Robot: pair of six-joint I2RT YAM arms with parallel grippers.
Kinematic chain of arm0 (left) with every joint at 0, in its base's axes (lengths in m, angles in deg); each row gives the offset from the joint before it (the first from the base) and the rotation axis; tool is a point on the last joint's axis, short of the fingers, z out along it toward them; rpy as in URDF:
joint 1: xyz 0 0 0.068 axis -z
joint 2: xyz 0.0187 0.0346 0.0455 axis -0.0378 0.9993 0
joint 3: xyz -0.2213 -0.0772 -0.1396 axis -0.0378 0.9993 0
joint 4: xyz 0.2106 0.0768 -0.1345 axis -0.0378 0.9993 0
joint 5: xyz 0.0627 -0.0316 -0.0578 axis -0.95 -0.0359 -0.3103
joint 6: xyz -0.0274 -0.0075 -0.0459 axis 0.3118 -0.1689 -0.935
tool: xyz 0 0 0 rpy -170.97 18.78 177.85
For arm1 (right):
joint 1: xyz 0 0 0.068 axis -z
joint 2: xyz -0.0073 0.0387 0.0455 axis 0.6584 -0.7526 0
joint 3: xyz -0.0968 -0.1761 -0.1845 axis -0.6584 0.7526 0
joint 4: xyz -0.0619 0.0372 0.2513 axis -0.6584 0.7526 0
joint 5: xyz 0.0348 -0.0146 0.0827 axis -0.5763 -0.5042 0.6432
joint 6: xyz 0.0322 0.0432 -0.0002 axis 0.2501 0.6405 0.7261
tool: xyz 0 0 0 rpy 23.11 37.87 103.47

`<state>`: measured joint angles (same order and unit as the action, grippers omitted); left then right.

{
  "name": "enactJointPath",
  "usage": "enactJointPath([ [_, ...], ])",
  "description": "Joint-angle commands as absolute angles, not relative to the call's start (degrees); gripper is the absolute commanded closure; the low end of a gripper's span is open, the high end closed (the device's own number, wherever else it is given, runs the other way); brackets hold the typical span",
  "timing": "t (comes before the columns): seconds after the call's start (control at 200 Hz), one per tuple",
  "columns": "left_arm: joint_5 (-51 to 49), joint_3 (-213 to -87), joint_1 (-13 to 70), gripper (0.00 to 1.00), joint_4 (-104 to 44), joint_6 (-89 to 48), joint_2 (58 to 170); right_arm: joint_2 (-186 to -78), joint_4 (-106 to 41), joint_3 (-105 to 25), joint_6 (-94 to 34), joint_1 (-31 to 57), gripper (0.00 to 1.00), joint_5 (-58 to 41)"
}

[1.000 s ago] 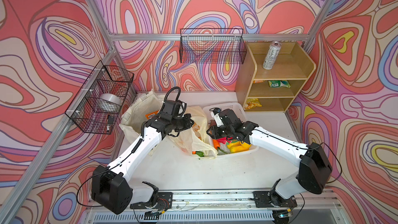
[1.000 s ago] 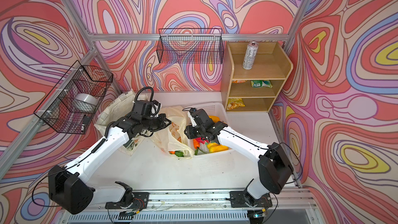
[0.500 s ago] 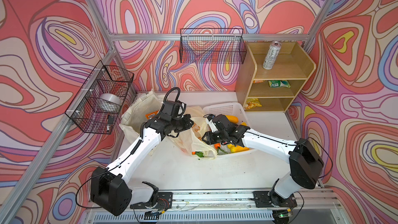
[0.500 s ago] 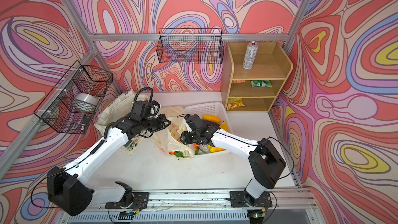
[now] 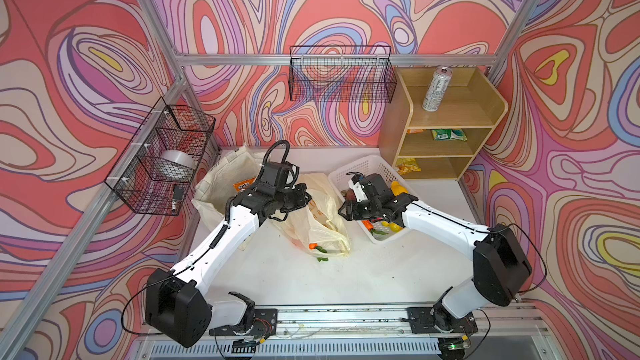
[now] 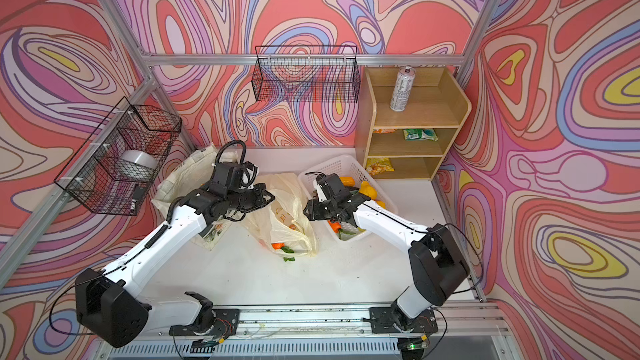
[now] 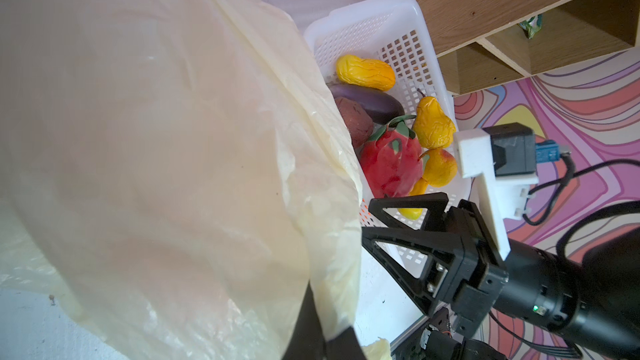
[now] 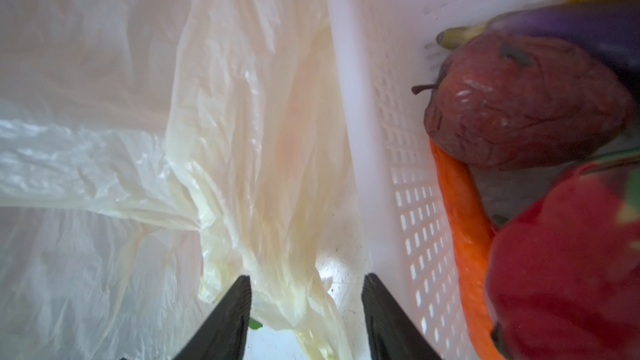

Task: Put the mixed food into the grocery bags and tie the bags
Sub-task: 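Withdraw the right gripper from the bag back toward the basket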

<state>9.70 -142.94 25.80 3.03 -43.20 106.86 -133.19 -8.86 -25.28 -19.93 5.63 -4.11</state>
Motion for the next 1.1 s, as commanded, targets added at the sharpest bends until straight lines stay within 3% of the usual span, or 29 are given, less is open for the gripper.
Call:
enactJointPath([
  [0.0, 9.19, -142.83, 25.94, 1.00, 4.47, -42.61, 105.86, -128.82, -7.74, -22.94, -20.28, 5.41, 0.48, -0.94],
  [0.175, 9.13, -142.77, 25.91, 1.00, 4.78, -42.42, 105.74, -125.42, -6.06, -20.12, -18.99, 2.10, 0.51, -1.58],
  [0.295, 9.15, -142.81, 25.93, 1.00, 4.78, -42.40, 105.75, -126.64, -7.66, -17.81, -17.32, -0.61, 0.39, -3.84],
  [0.541, 9.38, -142.99, 25.90, 1.00, 4.83, -42.64, 105.51, -132.22, -10.37, -15.81, -14.09, -3.20, 0.25, -13.00],
  [0.826, 9.69, -142.96, 25.93, 1.00, 4.74, -42.74, 105.49, -139.37, -13.05, -17.45, -14.78, -3.80, 0.24, -13.78],
  [0.982, 9.87, -142.86, 25.91, 1.00, 4.31, -43.08, 105.48, -141.01, -14.25, -18.00, -14.60, -3.95, 0.39, -13.39],
  [1.022, 9.99, -142.90, 25.97, 1.00, 4.27, -43.15, 105.49, -140.73, -13.93, -18.24, -14.61, -3.96, 0.50, -13.11],
  [1.097, 10.30, -142.87, 25.92, 1.00, 3.89, -43.42, 105.40, -138.81, -13.52, -18.54, -14.86, -3.99, 0.85, -11.79],
])
